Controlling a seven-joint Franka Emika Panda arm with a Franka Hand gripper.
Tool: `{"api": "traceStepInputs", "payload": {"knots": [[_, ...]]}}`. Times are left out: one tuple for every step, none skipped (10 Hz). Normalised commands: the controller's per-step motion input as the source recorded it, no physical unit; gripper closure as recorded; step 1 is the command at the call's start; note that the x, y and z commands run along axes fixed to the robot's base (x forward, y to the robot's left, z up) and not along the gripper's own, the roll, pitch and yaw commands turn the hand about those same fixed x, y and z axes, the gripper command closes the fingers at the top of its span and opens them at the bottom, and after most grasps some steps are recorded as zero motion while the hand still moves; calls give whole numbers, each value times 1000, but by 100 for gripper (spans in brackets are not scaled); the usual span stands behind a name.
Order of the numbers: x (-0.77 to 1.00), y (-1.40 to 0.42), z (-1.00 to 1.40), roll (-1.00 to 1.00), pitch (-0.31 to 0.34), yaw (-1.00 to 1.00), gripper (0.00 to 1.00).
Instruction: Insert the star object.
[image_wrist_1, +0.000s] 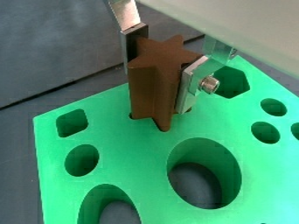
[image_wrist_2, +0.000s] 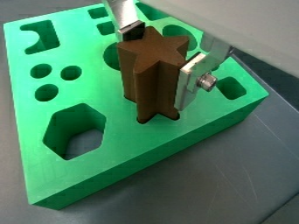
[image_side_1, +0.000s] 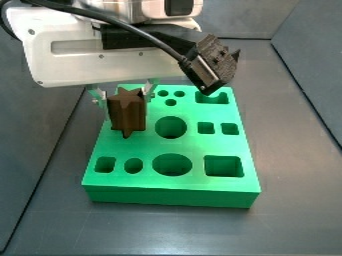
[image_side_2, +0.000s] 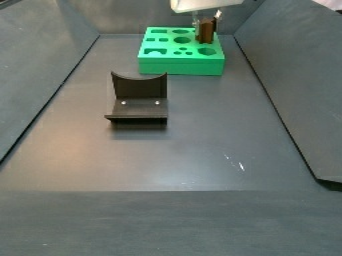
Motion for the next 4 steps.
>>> {"api": "traceStepInputs", "payload": {"knots": [[31, 0, -586, 81, -301, 0, 100], [0, 0, -757, -67, -213, 3, 100], [0, 0, 0, 0, -23, 0, 100], [0, 0, 0, 0, 0, 0, 100]]}}
